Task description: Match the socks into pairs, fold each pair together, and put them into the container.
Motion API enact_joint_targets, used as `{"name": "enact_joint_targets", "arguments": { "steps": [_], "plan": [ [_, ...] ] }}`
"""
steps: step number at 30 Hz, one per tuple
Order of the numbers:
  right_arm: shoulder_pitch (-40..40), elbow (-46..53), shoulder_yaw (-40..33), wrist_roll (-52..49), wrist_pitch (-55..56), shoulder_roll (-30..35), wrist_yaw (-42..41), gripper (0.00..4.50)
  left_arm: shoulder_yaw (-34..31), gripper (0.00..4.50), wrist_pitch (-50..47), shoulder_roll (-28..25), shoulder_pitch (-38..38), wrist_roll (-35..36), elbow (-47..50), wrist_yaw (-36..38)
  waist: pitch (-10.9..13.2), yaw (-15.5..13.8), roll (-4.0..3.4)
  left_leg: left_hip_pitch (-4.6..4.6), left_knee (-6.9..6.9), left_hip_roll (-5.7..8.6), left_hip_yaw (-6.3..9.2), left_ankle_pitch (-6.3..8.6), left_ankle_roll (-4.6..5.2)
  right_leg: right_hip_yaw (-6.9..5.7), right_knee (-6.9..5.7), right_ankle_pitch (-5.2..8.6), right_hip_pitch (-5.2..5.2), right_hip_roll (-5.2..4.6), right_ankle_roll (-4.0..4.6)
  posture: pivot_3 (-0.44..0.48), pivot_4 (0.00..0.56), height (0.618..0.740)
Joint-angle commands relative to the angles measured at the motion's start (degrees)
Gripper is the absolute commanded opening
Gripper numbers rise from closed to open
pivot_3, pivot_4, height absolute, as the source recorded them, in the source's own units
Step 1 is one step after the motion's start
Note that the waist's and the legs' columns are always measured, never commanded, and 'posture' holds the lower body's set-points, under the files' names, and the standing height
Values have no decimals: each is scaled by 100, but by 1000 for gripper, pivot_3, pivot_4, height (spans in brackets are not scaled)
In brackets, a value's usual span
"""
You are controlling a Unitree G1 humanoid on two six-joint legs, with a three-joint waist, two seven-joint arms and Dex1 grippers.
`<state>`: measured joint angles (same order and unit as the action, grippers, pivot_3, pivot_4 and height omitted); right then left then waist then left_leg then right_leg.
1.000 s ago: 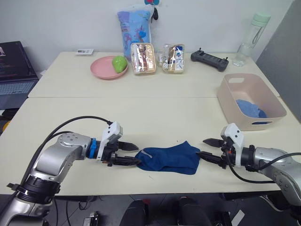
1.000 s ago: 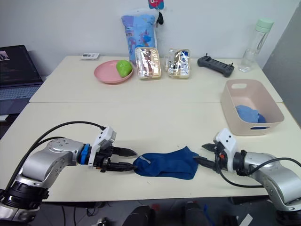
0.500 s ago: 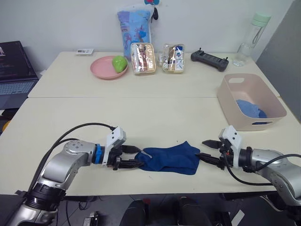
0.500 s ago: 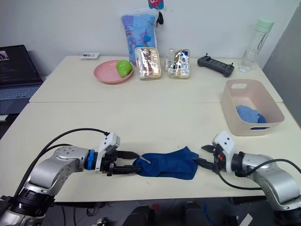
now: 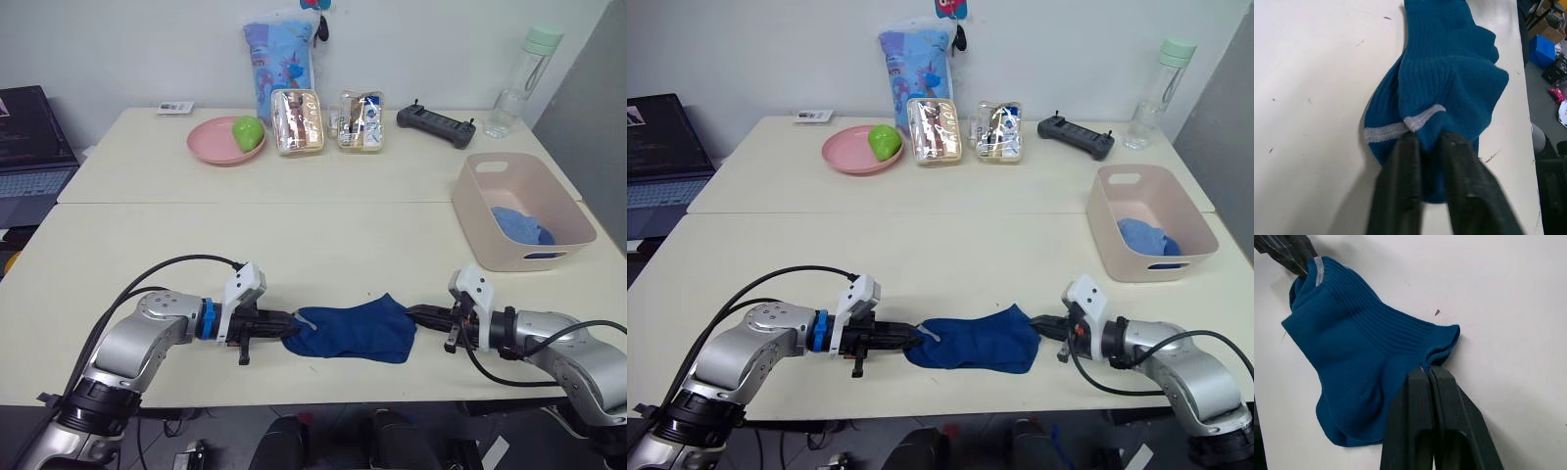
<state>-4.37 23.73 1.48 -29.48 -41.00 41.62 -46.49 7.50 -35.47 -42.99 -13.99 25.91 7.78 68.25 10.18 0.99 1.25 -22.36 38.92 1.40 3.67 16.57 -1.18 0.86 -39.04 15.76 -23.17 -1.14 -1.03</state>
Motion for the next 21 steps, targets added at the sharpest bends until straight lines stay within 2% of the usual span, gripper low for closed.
{"name": "enact_joint_targets", "arguments": {
  "steps": [1,5,8,13,21],
  "plan": [
    [-43,110,-148,-110,52,59,-128,0,-94,23,-14,-48,-44,98,105,50,0,0,0,0,0,0,0,0,0,0,0,0,0,0,0,0,150,740],
    [-11,313,-368,-426,-198,93,-158,0,-344,23,-620,-150,-241,479,133,33,0,0,0,0,0,0,1,0,0,-1,0,0,0,0,0,0,150,740],
    [-10,626,-617,-946,-662,132,-123,0,-435,23,-1092,-454,-445,801,133,329,0,3,0,-1,0,0,2,0,0,-2,-1,0,0,0,0,0,150,740],
    [-30,547,-446,-869,-683,-9,123,0,-53,23,-1014,-521,-746,491,-339,387,-1,2,-1,2,0,0,2,0,0,-2,-1,0,2,0,0,0,150,740],
    [225,587,-432,-812,-678,85,152,0,338,23,-642,-221,-929,48,-722,360,0,0,0,-1,0,1,0,0,0,0,0,0,0,0,0,0,150,740]
  ]
}}
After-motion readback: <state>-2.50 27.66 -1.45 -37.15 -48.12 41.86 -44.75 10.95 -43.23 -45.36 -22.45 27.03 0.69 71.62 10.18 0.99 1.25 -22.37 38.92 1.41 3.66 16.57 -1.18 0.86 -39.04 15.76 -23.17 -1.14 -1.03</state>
